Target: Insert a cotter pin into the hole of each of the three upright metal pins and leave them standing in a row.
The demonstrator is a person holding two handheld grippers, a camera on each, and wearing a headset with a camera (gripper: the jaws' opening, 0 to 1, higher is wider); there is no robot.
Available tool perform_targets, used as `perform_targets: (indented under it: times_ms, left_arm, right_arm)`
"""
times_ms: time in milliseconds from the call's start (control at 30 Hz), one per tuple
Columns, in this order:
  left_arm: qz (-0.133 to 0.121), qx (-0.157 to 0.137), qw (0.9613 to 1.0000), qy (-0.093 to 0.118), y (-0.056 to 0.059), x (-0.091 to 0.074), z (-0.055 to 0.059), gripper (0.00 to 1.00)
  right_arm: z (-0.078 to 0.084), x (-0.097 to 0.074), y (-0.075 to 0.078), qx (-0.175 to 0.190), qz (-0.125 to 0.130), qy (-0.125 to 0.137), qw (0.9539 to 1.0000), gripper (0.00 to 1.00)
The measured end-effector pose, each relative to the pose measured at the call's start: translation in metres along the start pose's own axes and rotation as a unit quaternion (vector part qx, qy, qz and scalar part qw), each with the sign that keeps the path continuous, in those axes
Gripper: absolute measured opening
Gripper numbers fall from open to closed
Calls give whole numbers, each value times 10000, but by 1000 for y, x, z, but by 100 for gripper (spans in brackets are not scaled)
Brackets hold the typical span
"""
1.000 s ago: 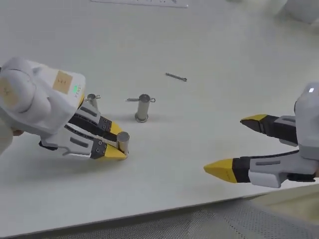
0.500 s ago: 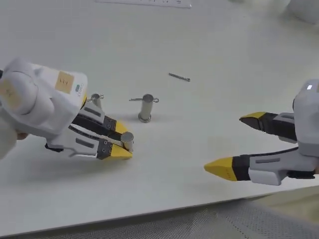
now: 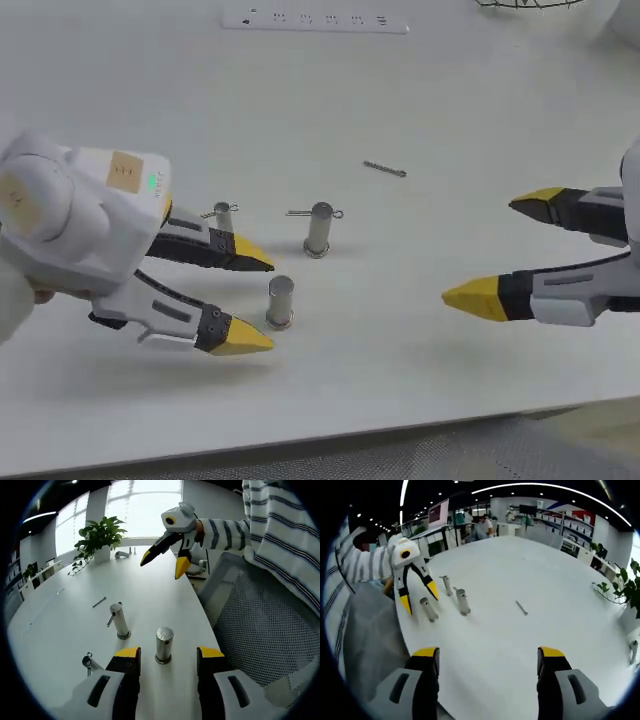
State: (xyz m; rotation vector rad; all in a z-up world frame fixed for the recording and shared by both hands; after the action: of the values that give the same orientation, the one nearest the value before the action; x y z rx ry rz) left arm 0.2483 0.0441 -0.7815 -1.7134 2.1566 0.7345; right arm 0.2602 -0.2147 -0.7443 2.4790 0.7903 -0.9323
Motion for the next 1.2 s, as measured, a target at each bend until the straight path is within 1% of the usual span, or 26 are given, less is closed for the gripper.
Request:
perform_targets:
  times_ms: [67, 100, 133, 167, 200, 267, 333, 433, 500, 533, 567, 600, 667, 700, 733, 767, 800, 867, 933, 967, 1000, 1033, 1067, 1100, 1200]
  left_arm:
    - [-35, -164, 9999, 16, 6, -4, 1, 48]
    - [-47, -436, 9990, 104, 11, -6, 2, 49]
    - [14, -555, 9983, 175, 14, -7, 2, 48]
    - [55, -690, 9971, 327, 18, -9, 2, 48]
    - [22, -709, 9969, 348, 20, -11, 2, 48]
    - [-141, -717, 9968, 329, 23, -16, 3, 51]
    - [-366, -821, 9956, 251, 26, -21, 5, 58]
    - [-462, -881, 9948, 229, 31, -25, 7, 68]
    - [-630, -917, 9936, 210, 34, -27, 8, 73]
    - [-746, -956, 9924, 211, 35, -29, 9, 75]
    - [-790, -974, 9919, 213, 37, -30, 9, 76]
    - [-886, -1022, 9906, 228, 37, -31, 9, 77]
    - [-1031, -1097, 9881, 301, 39, -32, 8, 78]
    - [-1083, -1118, 9873, 330, 40, -33, 7, 78]
    - [-1125, -1130, 9865, 371, 41, -33, 6, 79]
    - [-1151, -1176, 9855, 405, 42, -33, 6, 79]
    - [-1162, -1199, 9852, 397, 44, -32, 6, 79]
    - [-1223, -1172, 9851, 299, 47, -30, 7, 79]
    - [-1305, -1205, 9838, 242, 48, -30, 8, 82]
    - [-1346, -1249, 9827, 244, 48, -31, 9, 85]
    - [-1451, -1431, 9787, 252, 49, -32, 11, 88]
    - [-1520, -1518, 9763, 247, 49, -33, 12, 90]
    - [-1570, -1508, 9757, 235, 49, -34, 13, 91]
    - [-1647, -1545, 9739, 236, 51, -36, 13, 90]
    - [-1717, -1680, 9701, 330, 57, -39, 13, 92]
  right_arm:
    - [-3, 4, 4, 36, -49, 80, 9999, 80]
    - [-3, 7, 6, 27, -33, 78, 10000, 79]
    - [-4, 8, 7, 6, -18, 69, 10000, 77]
    - [-5, 10, 9, -48, -11, 61, 10000, 75]
    - [-5, 11, 10, -78, -21, 74, 9999, 74]
    - [-8, 14, 14, -96, -52, 142, 9998, 74]
    - [-11, 17, 17, -134, -74, 202, 9997, 74]
    - [-14, 22, 21, -235, -78, 232, 9994, 73]
    - [-17, 26, 24, -311, -100, 241, 9992, 71]
    - [-18, 27, 25, -340, -121, 260, 9990, 70]
    - [-19, 29, 26, -359, -136, 273, 9989, 69]
    - [-21, 33, 31, -403, -155, 275, 9987, 68]
    - [-25, 38, 34, -509, -203, 296, 9981, 66]
    - [-27, 40, 34, -550, -228, 309, 9977, 65]
    - [-30, 47, 41, -612, -261, 332, 9972, 64]
    - [-32, 50, 43, -640, -269, 353, 9970, 62]
    - [-33, 53, 43, -659, -275, 373, 9968, 61]
    - [-38, 59, 44, -727, -311, 422, 9960, 58]
    - [-40, 67, 47, -779, -356, 435, 9954, 55]
    - [-43, 73, 49, -830, -380, 453, 9948, 53]
    - [-44, 76, 51, -842, -382, 451, 9947, 51]
    - [-46, 81, 52, -866, -386, 450, 9945, 50]
    - [-47, 84, 53, -884, -394, 448, 9943, 48]
    - [-47, 89, 54, -906, -406, 427, 9941, 47]
    - [-48, 101, 55, -951, -442, 337, 9939, 44]
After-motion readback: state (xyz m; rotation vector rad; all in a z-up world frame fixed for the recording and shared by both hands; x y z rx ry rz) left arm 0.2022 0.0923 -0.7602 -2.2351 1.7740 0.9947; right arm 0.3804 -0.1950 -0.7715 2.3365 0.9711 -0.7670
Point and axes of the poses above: the centre of the closed fingertips' face, and the gripper's own axes: x roughly forward along the fingers, y roughly to its right, z roughly out of its underside, the point moved 7 cm from there along -x, roughly backward along the fingers, and after that the axes turned 13 degrees about z, right-handed, at the moved point
